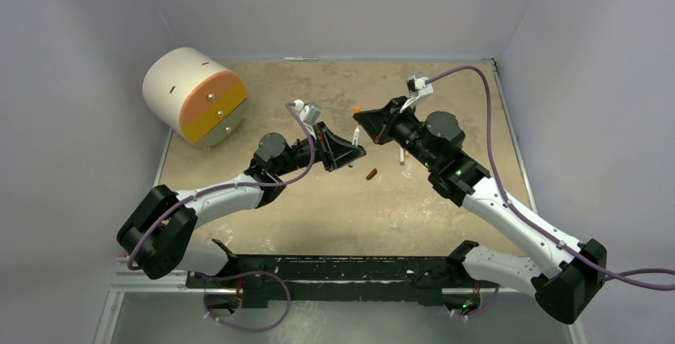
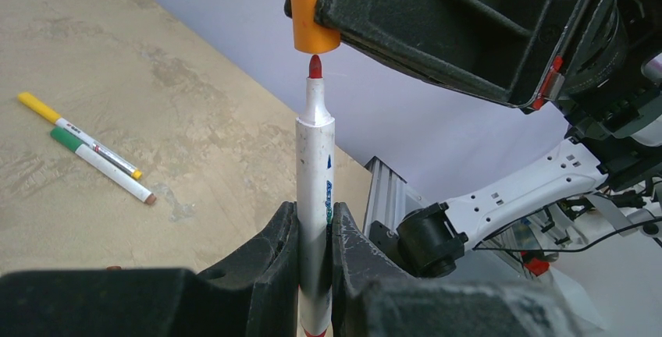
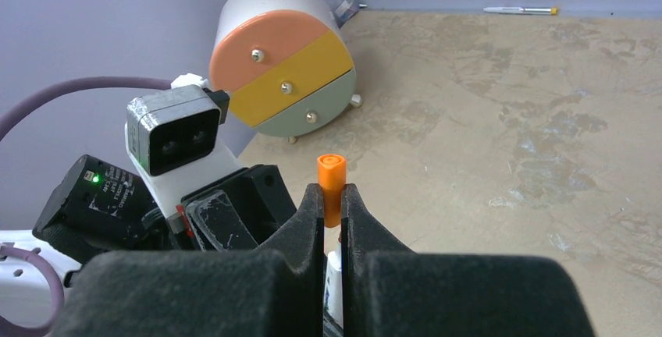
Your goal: Insert the pens into the pen caps
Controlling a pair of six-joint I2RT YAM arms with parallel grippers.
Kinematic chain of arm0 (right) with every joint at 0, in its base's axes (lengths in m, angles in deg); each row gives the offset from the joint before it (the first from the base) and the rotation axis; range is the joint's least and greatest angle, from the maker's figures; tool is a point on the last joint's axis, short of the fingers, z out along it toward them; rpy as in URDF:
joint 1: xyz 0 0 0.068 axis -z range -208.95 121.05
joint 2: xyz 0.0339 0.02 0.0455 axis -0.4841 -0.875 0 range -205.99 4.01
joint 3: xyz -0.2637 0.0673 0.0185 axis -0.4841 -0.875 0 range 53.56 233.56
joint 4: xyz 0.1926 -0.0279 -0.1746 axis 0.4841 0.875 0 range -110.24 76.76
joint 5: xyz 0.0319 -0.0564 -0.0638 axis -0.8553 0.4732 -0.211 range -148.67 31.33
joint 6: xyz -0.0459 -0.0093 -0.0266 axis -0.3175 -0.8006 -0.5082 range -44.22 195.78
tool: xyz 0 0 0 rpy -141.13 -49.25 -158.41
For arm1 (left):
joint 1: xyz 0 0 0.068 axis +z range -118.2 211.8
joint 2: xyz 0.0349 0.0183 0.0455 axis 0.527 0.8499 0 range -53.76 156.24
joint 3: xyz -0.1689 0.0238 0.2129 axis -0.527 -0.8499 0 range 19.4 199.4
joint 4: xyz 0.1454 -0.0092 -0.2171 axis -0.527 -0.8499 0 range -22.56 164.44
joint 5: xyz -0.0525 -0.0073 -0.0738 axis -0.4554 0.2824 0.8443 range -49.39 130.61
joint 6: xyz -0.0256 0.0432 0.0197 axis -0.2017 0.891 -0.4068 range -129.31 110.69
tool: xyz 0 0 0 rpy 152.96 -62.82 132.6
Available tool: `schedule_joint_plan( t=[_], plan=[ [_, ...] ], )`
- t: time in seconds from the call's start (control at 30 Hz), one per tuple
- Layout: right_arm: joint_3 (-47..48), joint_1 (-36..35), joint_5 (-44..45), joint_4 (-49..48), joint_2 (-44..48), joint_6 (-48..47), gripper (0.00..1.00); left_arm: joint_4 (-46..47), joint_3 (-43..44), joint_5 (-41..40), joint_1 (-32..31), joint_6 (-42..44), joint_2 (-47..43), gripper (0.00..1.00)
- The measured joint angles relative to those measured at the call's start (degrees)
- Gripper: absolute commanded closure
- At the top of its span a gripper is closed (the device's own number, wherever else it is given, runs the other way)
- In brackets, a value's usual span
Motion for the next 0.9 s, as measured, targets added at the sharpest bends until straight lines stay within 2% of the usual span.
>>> schedule_joint_plan(
  t=[0.9],
  plan=[
    [-0.8, 0.0, 2.4, 0.1, 3.4, 0.3, 1.0, 3.9, 0.0, 1.2, 0.0, -1.5, -0.1, 1.0]
  ],
)
